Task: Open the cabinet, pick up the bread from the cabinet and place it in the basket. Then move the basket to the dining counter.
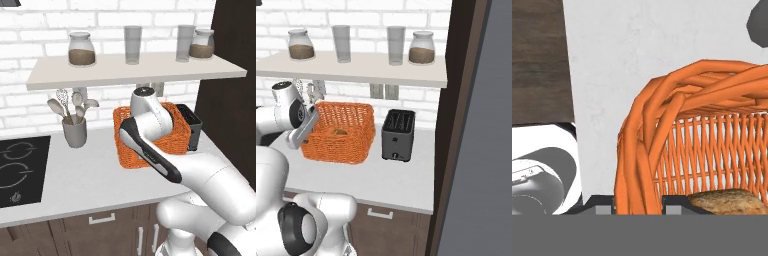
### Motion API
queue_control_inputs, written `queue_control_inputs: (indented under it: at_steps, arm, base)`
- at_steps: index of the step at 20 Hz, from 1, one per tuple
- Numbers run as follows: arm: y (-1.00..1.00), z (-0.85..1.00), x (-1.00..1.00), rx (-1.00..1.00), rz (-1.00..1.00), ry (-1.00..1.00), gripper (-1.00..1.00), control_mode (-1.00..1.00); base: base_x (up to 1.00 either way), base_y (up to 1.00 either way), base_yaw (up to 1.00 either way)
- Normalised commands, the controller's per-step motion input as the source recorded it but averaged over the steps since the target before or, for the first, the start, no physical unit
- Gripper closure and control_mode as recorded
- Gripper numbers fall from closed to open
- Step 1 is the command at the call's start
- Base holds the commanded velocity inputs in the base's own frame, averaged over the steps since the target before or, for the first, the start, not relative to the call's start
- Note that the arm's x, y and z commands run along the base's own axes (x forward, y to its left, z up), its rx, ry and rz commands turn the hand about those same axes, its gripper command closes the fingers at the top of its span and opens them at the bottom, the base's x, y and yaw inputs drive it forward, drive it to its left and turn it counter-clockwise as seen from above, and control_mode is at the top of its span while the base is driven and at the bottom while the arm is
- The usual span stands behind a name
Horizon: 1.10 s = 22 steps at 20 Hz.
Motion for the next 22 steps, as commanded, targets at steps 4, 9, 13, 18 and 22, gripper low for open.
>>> queue_control_inputs:
  at_steps: [4,9,13,18,22]
  arm:
    - [-0.29,0.11,-0.04,0.06,0.00,0.00,1.00,-1.00]
    - [-0.40,0.12,-0.01,0.01,0.00,0.00,1.00,-1.00]
    - [-0.04,0.00,0.00,0.00,0.00,0.00,1.00,-1.00]
    - [0.00,0.00,0.00,0.00,0.00,0.00,1.00,-1.00]
    - [0.05,0.00,-0.11,0.00,0.00,0.00,1.00,-1.00]
  base:
    - [0.00,0.00,0.00]
    - [0.00,0.00,0.00]
    - [0.00,0.00,0.00]
    - [0.00,0.00,0.00]
    - [0.00,0.00,0.00]
